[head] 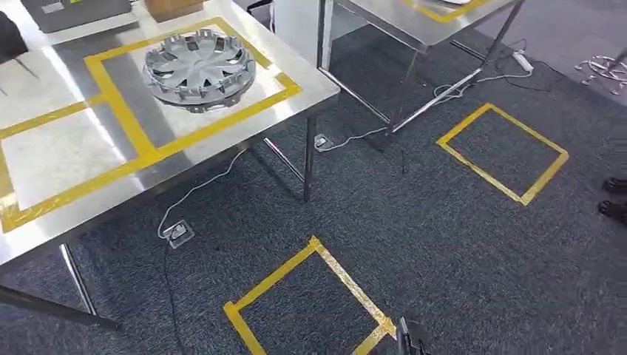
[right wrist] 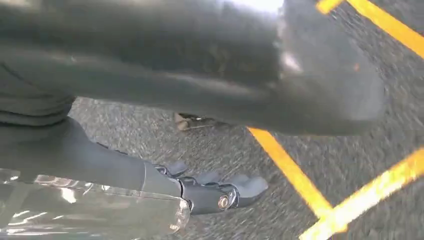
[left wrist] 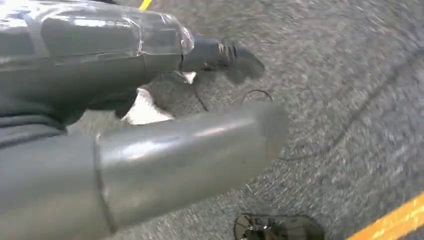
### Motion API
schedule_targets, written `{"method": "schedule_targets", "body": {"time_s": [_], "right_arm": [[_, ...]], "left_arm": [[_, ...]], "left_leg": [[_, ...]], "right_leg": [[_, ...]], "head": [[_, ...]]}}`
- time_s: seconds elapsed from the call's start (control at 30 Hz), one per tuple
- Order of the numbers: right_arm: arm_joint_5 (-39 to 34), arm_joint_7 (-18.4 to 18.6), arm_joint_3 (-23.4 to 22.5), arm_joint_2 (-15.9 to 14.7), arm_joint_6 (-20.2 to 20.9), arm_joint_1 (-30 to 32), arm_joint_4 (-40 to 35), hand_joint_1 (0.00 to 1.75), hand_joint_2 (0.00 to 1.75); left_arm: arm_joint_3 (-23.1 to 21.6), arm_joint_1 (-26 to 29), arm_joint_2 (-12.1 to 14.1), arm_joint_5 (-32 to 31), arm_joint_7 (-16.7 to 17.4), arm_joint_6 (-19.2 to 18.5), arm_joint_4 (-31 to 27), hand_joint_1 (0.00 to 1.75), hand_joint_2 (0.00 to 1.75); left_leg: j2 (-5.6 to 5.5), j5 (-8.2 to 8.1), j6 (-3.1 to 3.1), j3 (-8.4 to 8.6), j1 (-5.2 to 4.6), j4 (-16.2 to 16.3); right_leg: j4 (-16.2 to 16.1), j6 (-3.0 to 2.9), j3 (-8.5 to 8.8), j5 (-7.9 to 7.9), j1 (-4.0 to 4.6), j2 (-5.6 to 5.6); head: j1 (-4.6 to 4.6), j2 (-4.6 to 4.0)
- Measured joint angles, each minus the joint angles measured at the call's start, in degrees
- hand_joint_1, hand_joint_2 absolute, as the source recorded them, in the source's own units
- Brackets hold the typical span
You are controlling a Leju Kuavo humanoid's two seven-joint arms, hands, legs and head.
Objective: Take the parts from the cabinet and place them on the table.
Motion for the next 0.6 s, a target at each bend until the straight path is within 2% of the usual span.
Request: {"method": "schedule_targets", "body": {"time_s": [0.03, 0.07, 0.1, 0.13, 0.17, 0.2, 0.23, 0.3, 0.33, 0.37, 0.4, 0.43, 0.5, 0.53, 0.57, 0.6], "right_arm": [[0.0, 0.1, 0.0, 0.0, 0.0, 0.2, 0.0, 0.0, 0.0], [-0.1, 0.2, 0.1, 0.0, -0.1, 0.6, 0.0, 0.0, 0.0], [-0.2, 0.3, 0.2, -0.1, -0.2, 0.8, 0.1, 0.0, 0.0], [-0.2, 0.5, 0.3, -0.2, -0.3, 0.9, 0.1, 0.0, 0.0], [-0.2, 0.7, 0.3, -0.4, -0.6, 0.8, 0.2, 0.0, 0.0], [-0.1, 0.8, 0.3, -0.5, -0.8, 0.7, 0.2, 0.0, 0.0], [-0.1, 0.8, 0.4, -0.7, -0.9, 0.5, 0.2, 0.0, 0.0], [0.0, 1.4, 0.5, -0.9, -1.1, 0.7, 0.3, 0.0, 0.0], [0.1, 1.9, 0.8, -1.1, -1.2, 0.8, 0.3, 0.0, 0.0], [0.1, 2.4, 1.1, -1.1, -1.4, 1.0, 0.3, 0.0, 0.0], [0.2, 2.8, 1.3, -1.1, -1.5, 0.9, 0.3, 0.0, 0.0], [0.2, 2.9, 1.4, -1.0, -1.5, 0.5, 0.3, 0.0, 0.0], [0.4, 2.9, 1.4, -1.0, -1.6, 0.2, 0.3, 0.0, 0.0], [0.4, 3.0, 1.5, -1.0, -1.6, 0.3, 0.3, 0.0, 0.0], [0.4, 3.1, 1.6, -1.0, -1.6, 0.5, 0.3, 0.0, 0.0], [0.4, 3.1, 1.8, -1.0, -1.6, 0.6, 0.3, 0.0, 0.0]], "left_arm": [[0.0, -0.1, 0.0, 0.0, 0.0, -0.1, 0.0, 0.0, 0.0], [0.0, -0.2, 0.0, 0.0, 0.0, -0.2, 0.0, 0.0, 0.0], [0.0, -0.3, -0.1, 0.0, 0.0, -0.2, 0.0, 0.0, 0.0], [0.0, -0.4, -0.2, 0.0, 0.0, -0.4, 0.0, 0.0, 0.0], [0.0, -0.5, -0.4, 0.0, 0.1, -0.7, 0.0, 0.0, 0.0], [-0.1, -0.6, -0.6, 0.0, 0.1, -0.7, 0.0, 0.0, 0.0], [-0.1, -0.6, -0.7, 0.0, 0.1, -0.9, 0.0, 0.0, 0.0], [-0.2, -0.6, -1.0, 0.0, 0.6, -1.2, 0.0, 0.0, 0.0], [-0.3, -0.6, -1.2, 0.0, 1.1, -1.3, 0.0, 0.0, 0.0], [-0.5, -0.7, -1.4, 0.0, 1.8, -1.4, 0.0, 0.0, 0.0], [-0.6, -0.7, -1.3, 0.0, 2.2, -1.5, 0.0, 0.0, 0.0], [-0.7, -0.5, -1.4, 0.0, 2.6, -1.6, 0.0, 0.0, 0.0], [-1.0, -0.1, -1.3, 0.0, 2.9, -1.6, 0.0, 0.0, 0.0], [-1.0, 0.0, -1.3, 0.0, 2.9, -1.6, 0.0, 0.0, 0.0], [-1.0, 0.1, -1.3, 0.0, 2.9, -1.6, 0.0, 0.0, 0.0], [-1.1, 0.1, -1.3, 0.0, 2.9, -1.6, 0.0, 0.0, 0.0]], "left_leg": [[1.0, -0.08, -0.06, 0.0, 0.0, 0.0], [1.77, -0.17, -0.16, 0.04, 0.01, 0.0], [2.36, -0.25, -0.28, 0.09, 0.01, 0.0], [2.97, -0.32, -0.39, 0.22, 0.0, 0.0], [3.45, -0.41, -0.53, 0.39, -0.07, -0.1], [3.94, -0.5, -0.69, 0.42, -0.26, -0.1], [4.39, -0.57, -1.01, 0.27, -0.41, 0.0], [5.35, -0.49, -1.57, 0.64, -0.3, -0.4], [6.0, -0.52, -1.92, 1.18, -0.32, -0.8], [2.75, -1.24, -2.43, 1.14, -0.18, -0.3], [-1.65, -2.37, -2.4, 0.55, 0.02, 1.2], [-2.72, -4.78, -2.28, -1.42, -0.13, 5.3], [-2.79, -8.19, -2.25, -5.66, -0.22, 13.8], [-2.6, -8.39, -2.23, -7.26, -0.32, 16.3], [-2.36, -7.08, -2.21, -7.55, -0.33, 16.0], [-2.31, -4.93, -2.15, -6.83, -0.3, 13.6]], "right_leg": [[1.5, 0.08, -0.7, 0.08, -0.08, -0.26], [0.4, 0.06, -0.06, 1.5, -0.15, -0.4], [-2.8, -0.08, 1.58, 3.67, -0.17, -0.56], [-7.8, -0.38, 4.14, 6.3, -0.1, -1.02], [-13.0, -0.9, 6.86, 8.45, 0.12, -2.45], [-15.0, -1.25, 8.0, 7.41, 0.75, -4.83], [-15.6, -1.77, 8.01, 7.42, 1.08, -4.74], [-15.5, -2.25, 7.6, 7.36, 1.24, -3.72], [-16.0, -2.61, 7.86, 7.57, 1.25, -3.09], [-17.0, -3.1, 8.68, 8.12, 0.59, -2.83], [-17.3, -3.4, 8.83, 8.27, 0.6, -2.48], [-17.2, -3.72, 8.75, 8.44, 0.64, -1.66], [-17.1, -3.91, 8.75, 8.31, 0.89, -0.14], [-17.0, -4.0, 8.74, 8.24, 0.97, 0.7], [-16.8, -3.98, 8.78, 8.18, 1.0, 1.54], [-16.6, -3.92, 8.78, 8.05, 0.98, 2.29]], "head": [[-0.04, 0.0], [0.15, 0.0], [0.31, 0.0], [0.55, 0.0], [0.83, 0.0], [0.92, 0.0], [0.98, 0.0], [0.81, 0.0], [1.01, 0.0], [1.01, 0.0], [0.43, 0.0], [0.0, 0.0], [-1.03, 0.0], [-1.2, 0.0], [-1.38, 0.0], [-1.55, 0.0]]}}
